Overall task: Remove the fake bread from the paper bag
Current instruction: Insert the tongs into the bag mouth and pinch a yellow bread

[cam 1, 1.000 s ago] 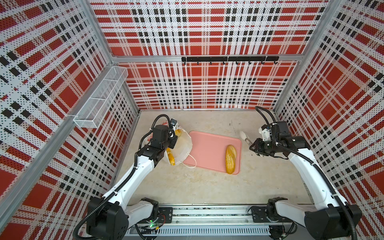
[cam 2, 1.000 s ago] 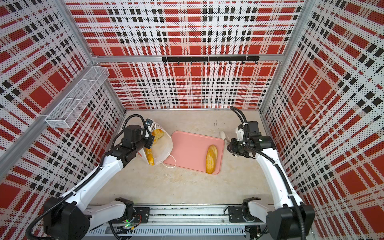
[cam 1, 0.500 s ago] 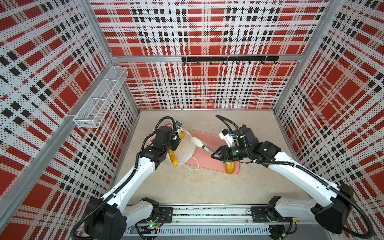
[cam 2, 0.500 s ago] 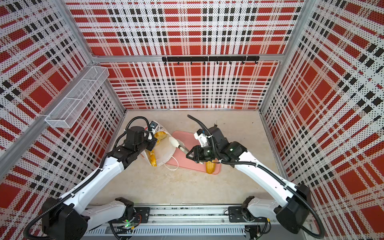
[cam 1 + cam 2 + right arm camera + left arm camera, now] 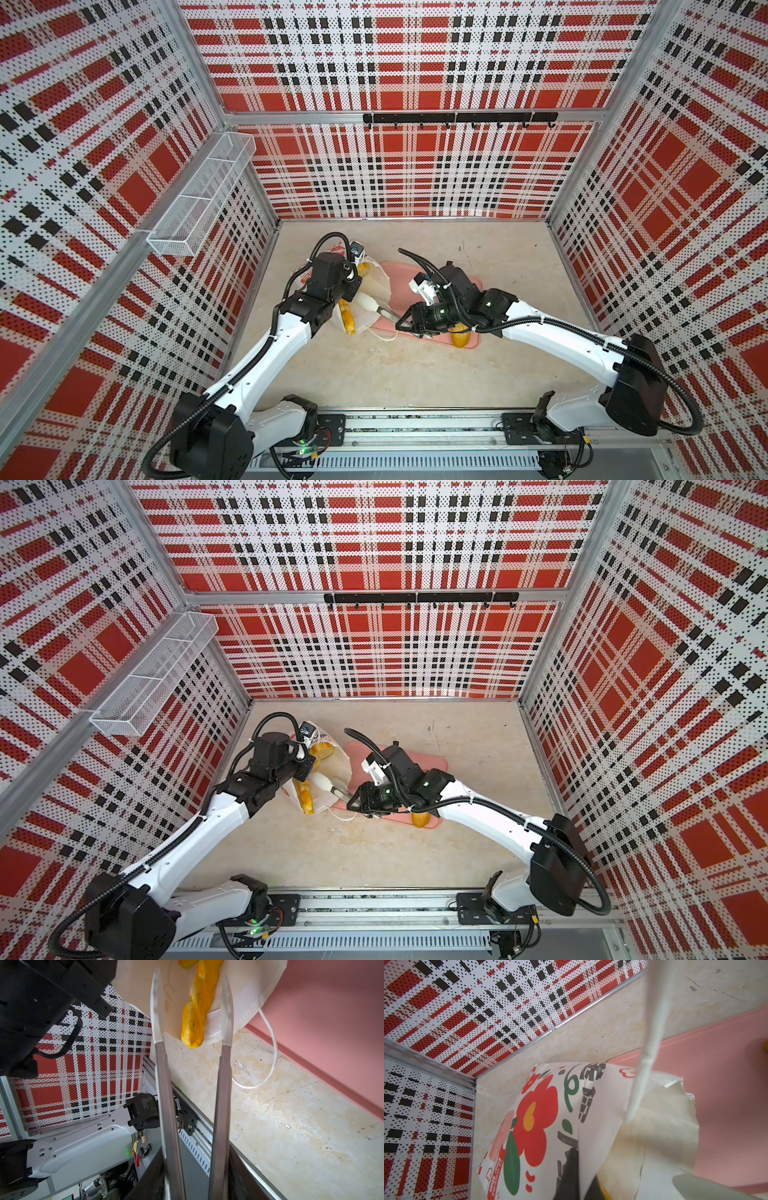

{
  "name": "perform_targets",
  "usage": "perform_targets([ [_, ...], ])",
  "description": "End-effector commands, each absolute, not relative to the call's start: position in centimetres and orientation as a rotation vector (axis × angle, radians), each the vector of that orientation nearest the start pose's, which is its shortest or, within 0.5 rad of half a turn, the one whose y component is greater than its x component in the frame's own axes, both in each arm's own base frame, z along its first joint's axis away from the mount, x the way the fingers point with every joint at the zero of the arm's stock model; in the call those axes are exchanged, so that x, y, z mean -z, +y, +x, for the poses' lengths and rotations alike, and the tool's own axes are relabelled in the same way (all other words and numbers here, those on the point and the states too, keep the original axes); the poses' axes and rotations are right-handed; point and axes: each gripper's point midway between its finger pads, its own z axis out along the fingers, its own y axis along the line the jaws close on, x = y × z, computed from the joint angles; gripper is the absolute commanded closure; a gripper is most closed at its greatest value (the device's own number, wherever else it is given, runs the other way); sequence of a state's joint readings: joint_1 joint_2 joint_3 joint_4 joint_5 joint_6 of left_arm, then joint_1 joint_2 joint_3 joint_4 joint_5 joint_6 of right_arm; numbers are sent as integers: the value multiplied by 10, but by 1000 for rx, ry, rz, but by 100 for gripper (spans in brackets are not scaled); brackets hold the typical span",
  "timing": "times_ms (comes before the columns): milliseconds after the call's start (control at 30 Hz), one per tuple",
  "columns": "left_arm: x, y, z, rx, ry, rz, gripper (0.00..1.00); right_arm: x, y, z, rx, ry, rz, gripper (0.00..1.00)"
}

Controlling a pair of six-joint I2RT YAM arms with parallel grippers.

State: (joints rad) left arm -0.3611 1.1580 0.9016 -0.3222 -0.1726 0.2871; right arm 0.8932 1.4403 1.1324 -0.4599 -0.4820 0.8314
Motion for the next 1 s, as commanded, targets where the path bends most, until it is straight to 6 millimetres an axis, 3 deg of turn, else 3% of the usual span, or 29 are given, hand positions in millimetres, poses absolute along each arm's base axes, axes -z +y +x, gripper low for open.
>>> perform_targets([
  [0, -225, -104, 362, -126, 2037, 548, 100, -224, 380, 193, -1342, 2566, -407, 57],
  [500, -227, -102, 361, -131, 2029, 533, 100, -205, 409, 181, -1334, 2627, -472, 66],
  [967, -227, -100, 360, -138, 2029, 529, 100, -194, 417, 177, -1268, 2677, -513, 63],
])
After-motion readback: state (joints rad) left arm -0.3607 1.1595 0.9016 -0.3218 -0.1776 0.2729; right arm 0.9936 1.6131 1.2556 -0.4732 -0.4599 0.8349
